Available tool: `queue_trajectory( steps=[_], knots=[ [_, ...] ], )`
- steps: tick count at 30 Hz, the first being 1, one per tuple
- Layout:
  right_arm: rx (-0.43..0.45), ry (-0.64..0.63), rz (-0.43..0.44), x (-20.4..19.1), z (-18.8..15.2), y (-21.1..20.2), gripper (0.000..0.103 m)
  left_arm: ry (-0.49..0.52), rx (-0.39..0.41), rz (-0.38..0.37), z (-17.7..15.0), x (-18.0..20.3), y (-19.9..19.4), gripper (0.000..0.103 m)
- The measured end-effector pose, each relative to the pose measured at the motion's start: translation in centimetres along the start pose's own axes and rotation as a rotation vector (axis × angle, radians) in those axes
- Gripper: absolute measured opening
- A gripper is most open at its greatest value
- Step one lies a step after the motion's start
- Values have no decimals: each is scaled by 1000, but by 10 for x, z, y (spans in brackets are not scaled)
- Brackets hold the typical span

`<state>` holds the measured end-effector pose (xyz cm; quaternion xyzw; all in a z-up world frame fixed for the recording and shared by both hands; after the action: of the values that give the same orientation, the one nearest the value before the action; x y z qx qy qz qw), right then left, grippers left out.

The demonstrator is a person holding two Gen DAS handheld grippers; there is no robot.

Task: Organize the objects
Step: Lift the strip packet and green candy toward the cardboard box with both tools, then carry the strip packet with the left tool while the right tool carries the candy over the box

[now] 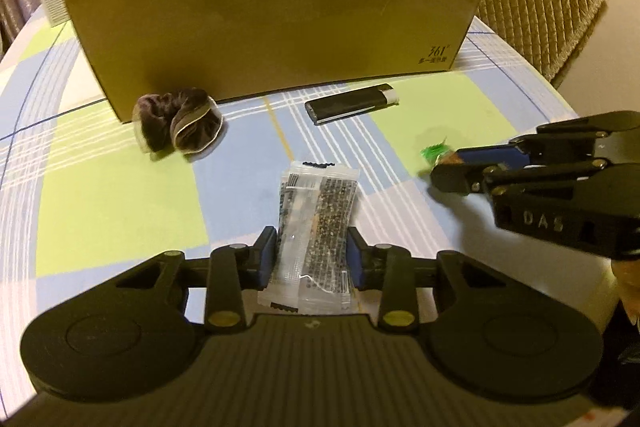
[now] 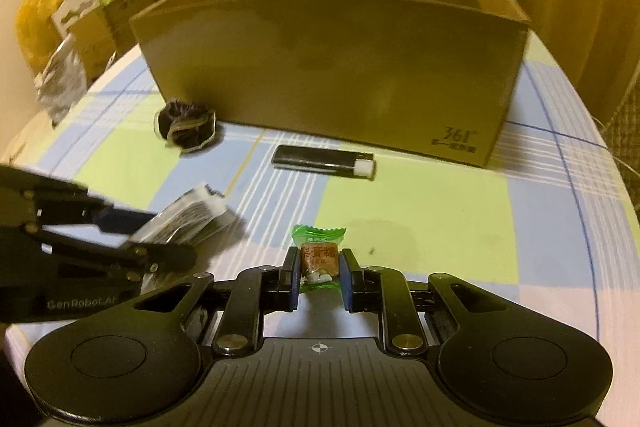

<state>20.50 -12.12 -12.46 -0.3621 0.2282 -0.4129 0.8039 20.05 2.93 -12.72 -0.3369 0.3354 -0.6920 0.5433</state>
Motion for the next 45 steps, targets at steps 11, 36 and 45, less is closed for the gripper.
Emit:
queue_trajectory(
  steps=[11,36,45],
  knots=[
    [53,47,-45,-9,2,-65,17,-88,60,49,-8,10,-64,31],
    [163,40,-73,-36,7,-153,17,-101,166,66,-10,40,-150,31],
    [164,42,-78,-32,4,-159,17,-103,174,60,-8,43,-154,31]
  ],
)
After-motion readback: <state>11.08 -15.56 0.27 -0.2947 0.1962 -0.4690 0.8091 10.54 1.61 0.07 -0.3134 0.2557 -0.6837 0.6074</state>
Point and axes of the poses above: each gripper's, at about its wrist camera, not at the fingertips, and y roughly the way its jaws point, x to its right, z to its top, the point moved 3 cm from there along y, roughly the way its jaws point, and after that the axes turned 4 degrees about -y, right-handed, at the moved point
